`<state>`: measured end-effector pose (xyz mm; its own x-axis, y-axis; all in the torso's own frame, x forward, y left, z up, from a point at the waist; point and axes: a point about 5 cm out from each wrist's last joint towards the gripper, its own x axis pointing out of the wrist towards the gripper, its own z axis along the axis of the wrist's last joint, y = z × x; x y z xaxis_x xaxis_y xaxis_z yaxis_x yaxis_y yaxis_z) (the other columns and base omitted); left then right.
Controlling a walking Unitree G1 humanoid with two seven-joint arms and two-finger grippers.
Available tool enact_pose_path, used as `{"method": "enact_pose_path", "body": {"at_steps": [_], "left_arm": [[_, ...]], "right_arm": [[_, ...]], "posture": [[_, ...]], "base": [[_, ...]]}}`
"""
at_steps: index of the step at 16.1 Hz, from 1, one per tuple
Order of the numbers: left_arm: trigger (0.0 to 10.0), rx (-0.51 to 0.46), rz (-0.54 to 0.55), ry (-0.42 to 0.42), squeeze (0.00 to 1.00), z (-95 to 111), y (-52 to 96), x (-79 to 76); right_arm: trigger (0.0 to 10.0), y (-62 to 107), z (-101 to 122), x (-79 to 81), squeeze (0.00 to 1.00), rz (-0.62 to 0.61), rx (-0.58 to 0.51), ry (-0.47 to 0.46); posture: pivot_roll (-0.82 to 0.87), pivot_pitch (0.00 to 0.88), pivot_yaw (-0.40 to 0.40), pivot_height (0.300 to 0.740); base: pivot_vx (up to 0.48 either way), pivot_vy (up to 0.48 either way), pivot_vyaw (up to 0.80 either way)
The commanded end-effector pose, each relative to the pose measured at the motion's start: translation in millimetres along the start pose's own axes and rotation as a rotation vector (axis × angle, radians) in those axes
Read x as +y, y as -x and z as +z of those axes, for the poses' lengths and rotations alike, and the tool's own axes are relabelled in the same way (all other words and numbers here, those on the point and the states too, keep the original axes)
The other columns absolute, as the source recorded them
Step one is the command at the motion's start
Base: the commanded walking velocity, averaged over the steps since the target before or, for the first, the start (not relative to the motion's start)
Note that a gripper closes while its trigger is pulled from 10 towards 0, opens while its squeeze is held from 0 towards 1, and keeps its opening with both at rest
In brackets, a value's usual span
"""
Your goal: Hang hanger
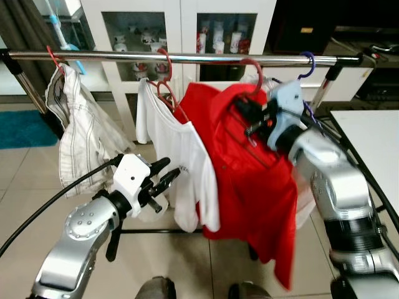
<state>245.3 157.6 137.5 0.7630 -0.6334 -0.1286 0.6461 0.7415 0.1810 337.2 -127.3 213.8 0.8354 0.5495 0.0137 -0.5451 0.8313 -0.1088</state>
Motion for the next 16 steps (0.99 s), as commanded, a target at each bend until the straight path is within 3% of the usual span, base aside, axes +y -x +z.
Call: {"method": "enact_pose_path", "body": {"at_steps": [1, 5, 7, 10, 14, 16], "left_arm": [[10.0, -0.008, -0.037, -0.006, 0.00, 5, -1.1, -4.5], [10.0, -0.007, -0.053, -0.012, 0.00, 7, -2.6, -4.6], [10.0, -0.012, -0.065, -0.013, 0.00, 9, -2.3, -4.7], [10.0, -0.087, -0.064, 0.007, 0.00, 20, -4.1, -4.9], [10.0, -0.102, -0.068, 0.013, 0.00, 22, -3.5, -5.5], [10.0, -0.110, -0.066, 0.020, 0.00, 23, -2.7, -5.7]], "right_arm": [[10.0, -4.5, 11, -7.9, 0.00, -0.034, -0.028, -0.006], [10.0, -33.7, 11, -18.6, 0.00, -0.119, 0.056, -0.016], [10.0, -47.9, 8, -16.8, 0.00, -0.122, 0.107, 0.005], [10.0, -68.0, 5, -16.2, 0.00, -0.172, 0.184, -0.022], [10.0, -76.8, -4, -11.9, 0.00, -0.184, 0.228, -0.026], [10.0, -79.3, -14, -0.4, 0.00, -0.124, 0.250, -0.039]], "posture": [[-0.04, 0.115, -0.002, 0.740], [-0.03, 0.107, 0.000, 0.740], [-0.03, 0.104, 0.000, 0.740], [-0.03, 0.100, -0.001, 0.740], [-0.02, 0.098, -0.003, 0.740], [-0.02, 0.098, -0.004, 0.740]], "base": [[0.000, 0.000, 0.00], [0.000, 0.000, 0.00], [0.000, 0.000, 0.00], [0.000, 0.000, 0.00], [0.000, 0.000, 0.00], [0.000, 0.000, 0.00]]}}
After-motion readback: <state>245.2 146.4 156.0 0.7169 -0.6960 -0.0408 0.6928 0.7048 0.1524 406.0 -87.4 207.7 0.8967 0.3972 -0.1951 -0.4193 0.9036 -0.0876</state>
